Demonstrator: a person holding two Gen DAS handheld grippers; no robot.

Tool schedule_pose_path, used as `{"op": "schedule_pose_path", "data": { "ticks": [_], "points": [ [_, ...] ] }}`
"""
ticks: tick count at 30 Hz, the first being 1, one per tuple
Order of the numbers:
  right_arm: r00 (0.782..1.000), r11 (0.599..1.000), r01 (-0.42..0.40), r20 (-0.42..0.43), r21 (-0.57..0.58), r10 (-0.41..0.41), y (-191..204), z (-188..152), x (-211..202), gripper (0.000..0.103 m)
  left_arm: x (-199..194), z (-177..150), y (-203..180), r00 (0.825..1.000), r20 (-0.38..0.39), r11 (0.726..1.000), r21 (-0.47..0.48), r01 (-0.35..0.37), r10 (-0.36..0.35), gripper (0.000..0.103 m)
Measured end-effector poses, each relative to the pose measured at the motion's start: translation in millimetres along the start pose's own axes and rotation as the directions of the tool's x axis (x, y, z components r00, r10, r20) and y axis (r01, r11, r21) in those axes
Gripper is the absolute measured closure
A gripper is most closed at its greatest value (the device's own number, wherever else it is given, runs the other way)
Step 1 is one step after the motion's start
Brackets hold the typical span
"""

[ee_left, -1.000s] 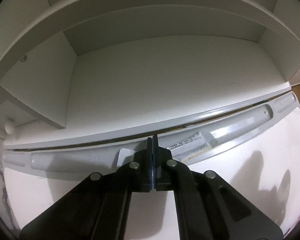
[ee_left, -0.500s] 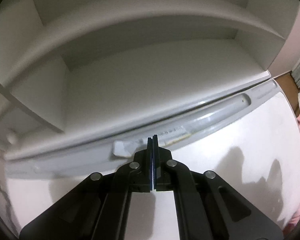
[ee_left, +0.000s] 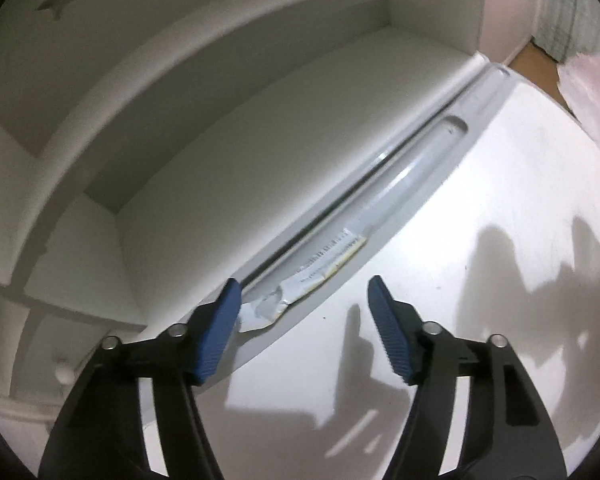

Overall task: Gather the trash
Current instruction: 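Grasp the paper strip on the desk ledge with left tool while right tool holds the bag, then carry the paper strip and plastic bag over the bin and open both tools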

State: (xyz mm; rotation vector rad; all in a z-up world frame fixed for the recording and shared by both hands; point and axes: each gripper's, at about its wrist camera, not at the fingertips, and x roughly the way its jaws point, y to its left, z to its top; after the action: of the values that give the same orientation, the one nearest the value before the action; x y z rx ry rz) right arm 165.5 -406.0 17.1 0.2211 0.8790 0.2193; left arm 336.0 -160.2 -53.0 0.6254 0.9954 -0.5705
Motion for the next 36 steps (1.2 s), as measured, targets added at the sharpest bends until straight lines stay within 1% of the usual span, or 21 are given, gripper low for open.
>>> {"op": "schedule_pose_path", "data": {
  "ticks": [1,2,3,6,9,11,13,15,17,19,21,24,25,26,27,28,30,33,36],
  "points": [
    [1.000,1.000,0.000,0.000,0.002,0.000,-1,0,1,0.075,6,1,0,1.000,-0.015,1.000,0.005,0.009,-0.009,0.052],
    [1.000,1.000,-0.001,0.000,0.002,0.001,-1,-1,1,0.075,7,-1,-1,1.000,-0.028,1.000,0.007,0.013,-0.013,0.056],
    [1.000,1.000,-0.001,0.000,0.004,0.001,-1,-1,1,0.075,12,0,-2,0.999,-0.039,1.000,0.015,0.014,-0.014,0.057],
    [1.000,1.000,-0.003,-0.002,0.008,0.003,-3,-2,3,0.075,15,4,0,1.000,-0.022,1.000,0.023,0.006,-0.006,0.058],
    [1.000,1.000,-0.006,-0.008,0.014,0.006,-5,-4,6,0.075,16,7,0,1.000,-0.013,0.999,0.046,-0.010,0.010,0.062],
    [1.000,1.000,-0.010,-0.013,0.019,0.010,-6,-5,8,0.075,18,9,1,1.000,-0.019,0.998,0.060,0.008,-0.007,0.068],
    [1.000,1.000,-0.010,-0.015,0.021,0.010,-6,-5,9,0.075,19,11,1,0.999,-0.030,0.996,0.085,0.032,-0.029,0.075],
    [1.000,1.000,-0.012,-0.016,0.024,0.013,-7,-5,10,0.075,20,12,1,0.999,-0.038,0.994,0.105,0.042,-0.038,0.077],
    [1.000,1.000,-0.015,-0.017,0.027,0.015,-8,-5,10,0.075,22,16,3,0.998,-0.042,0.994,0.102,0.046,-0.042,0.077],
    [1.000,0.999,-0.018,-0.019,0.029,0.019,-8,-5,12,0.075,26,21,4,0.998,-0.054,0.995,0.096,0.031,-0.026,0.077],
    [1.000,0.999,-0.020,-0.020,0.028,0.021,-7,-5,13,0.075,30,21,-2,0.999,-0.051,0.991,0.131,-0.008,0.015,0.078],
    [0.999,0.999,-0.020,-0.025,0.029,0.021,-7,-6,14,0.075,33,21,-9,0.998,-0.044,0.988,0.144,-0.048,0.055,0.084],
    [0.999,0.999,-0.018,-0.027,0.029,0.019,-7,-6,14,0.075,31,20,-12,0.998,-0.036,0.988,0.147,-0.046,0.052,0.087],
    [0.999,0.999,-0.016,-0.027,0.030,0.017,-7,-6,14,0.075,29,19,-15,0.998,-0.028,0.988,0.148,-0.052,0.057,0.089],
    [1.000,0.999,-0.014,-0.027,0.031,0.015,-7,-6,13,0.075,26,16,-18,0.997,-0.015,0.987,0.143,-0.078,0.081,0.093],
    [1.000,0.999,-0.010,-0.026,0.032,0.011,-7,-5,13,0.075,18,15,-12,0.995,-0.003,0.988,0.123,-0.095,0.096,0.094],
    [1.000,0.999,-0.005,-0.026,0.032,0.006,-6,-5,11,0.075,6,13,-8,0.995,0.013,0.993,0.068,-0.095,0.095,0.095],
    [0.999,0.999,0.012,-0.030,0.030,-0.011,-3,-10,3,0.075,-15,6,-9,0.997,0.030,0.998,0.004,-0.066,0.065,0.096],
    [0.999,0.999,0.038,-0.027,0.034,-0.037,-3,-19,-12,0.075,-40,-7,-28,0.998,0.050,0.999,-0.017,-0.035,0.036,0.096]
  ]
}}
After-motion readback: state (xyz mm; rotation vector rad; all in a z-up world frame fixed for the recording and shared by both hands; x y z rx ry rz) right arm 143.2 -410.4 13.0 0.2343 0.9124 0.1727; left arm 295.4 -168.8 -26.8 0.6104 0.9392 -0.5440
